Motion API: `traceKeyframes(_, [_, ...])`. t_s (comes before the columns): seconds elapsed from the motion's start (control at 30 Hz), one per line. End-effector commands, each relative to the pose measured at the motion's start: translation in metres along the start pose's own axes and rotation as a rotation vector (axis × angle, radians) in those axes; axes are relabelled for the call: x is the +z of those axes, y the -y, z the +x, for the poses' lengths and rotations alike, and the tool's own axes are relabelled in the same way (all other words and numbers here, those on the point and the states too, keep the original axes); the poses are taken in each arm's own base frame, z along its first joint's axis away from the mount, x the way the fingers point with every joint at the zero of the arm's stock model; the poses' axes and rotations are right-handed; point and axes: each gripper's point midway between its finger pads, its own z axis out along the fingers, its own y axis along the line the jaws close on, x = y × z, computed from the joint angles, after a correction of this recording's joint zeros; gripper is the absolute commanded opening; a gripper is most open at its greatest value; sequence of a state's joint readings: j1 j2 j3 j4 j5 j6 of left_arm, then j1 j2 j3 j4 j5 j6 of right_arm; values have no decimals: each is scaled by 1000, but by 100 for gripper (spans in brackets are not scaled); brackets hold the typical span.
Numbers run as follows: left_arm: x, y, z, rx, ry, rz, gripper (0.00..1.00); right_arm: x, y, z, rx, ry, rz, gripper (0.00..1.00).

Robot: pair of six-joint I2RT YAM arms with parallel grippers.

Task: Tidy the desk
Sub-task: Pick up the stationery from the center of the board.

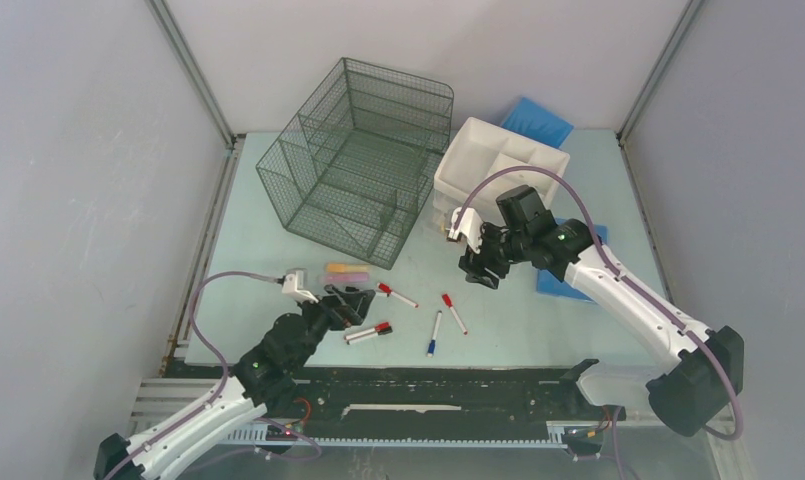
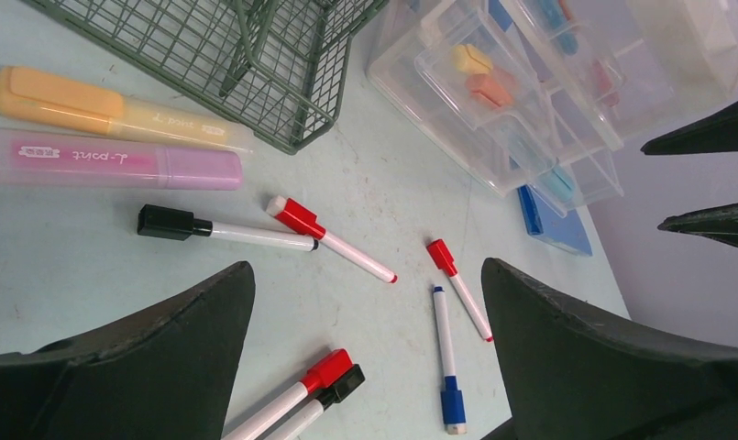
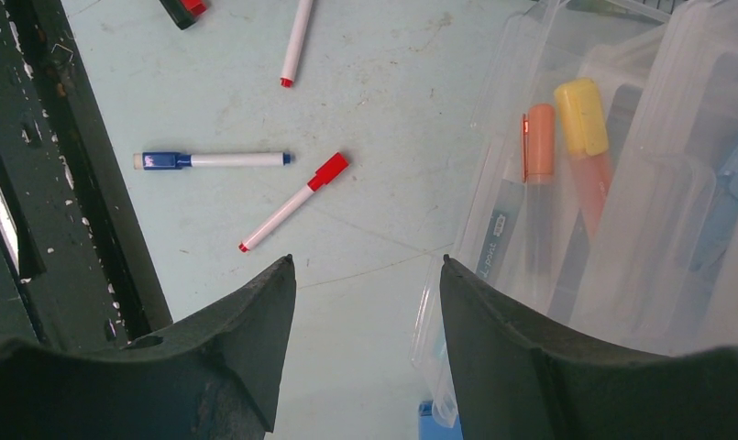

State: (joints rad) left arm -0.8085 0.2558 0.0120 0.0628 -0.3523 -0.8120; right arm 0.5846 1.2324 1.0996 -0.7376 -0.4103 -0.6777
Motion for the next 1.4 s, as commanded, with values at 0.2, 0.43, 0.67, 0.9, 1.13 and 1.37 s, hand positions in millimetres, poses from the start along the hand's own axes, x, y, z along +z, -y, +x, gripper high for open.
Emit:
traceKeyframes(0.2, [3,-6,-7,88,-64,-34,99,6,-4,2,-19,-11,-27,66])
traceKeyframes(0.43, [8,-25,-16,322,-167,-184,96,6,-4,3,-28,-14,-24,66])
traceKeyframes(0.67, [22,-29,-31,361,-105,-237,94,3,-1,3,-32,-15,-11,66])
traceKeyframes(0.9, [23,-40,-41,391,-104,-329,93,3,-2,4,-34,-17,-12,66])
traceKeyframes(1.13, [40,-52,-40,444,-149,-354,96,2,-2,2,-39,-10,-15,66])
traceKeyframes(1.37, [63,-61,-42,448,-168,-356,97,3,-4,3,-38,-11,-26,66])
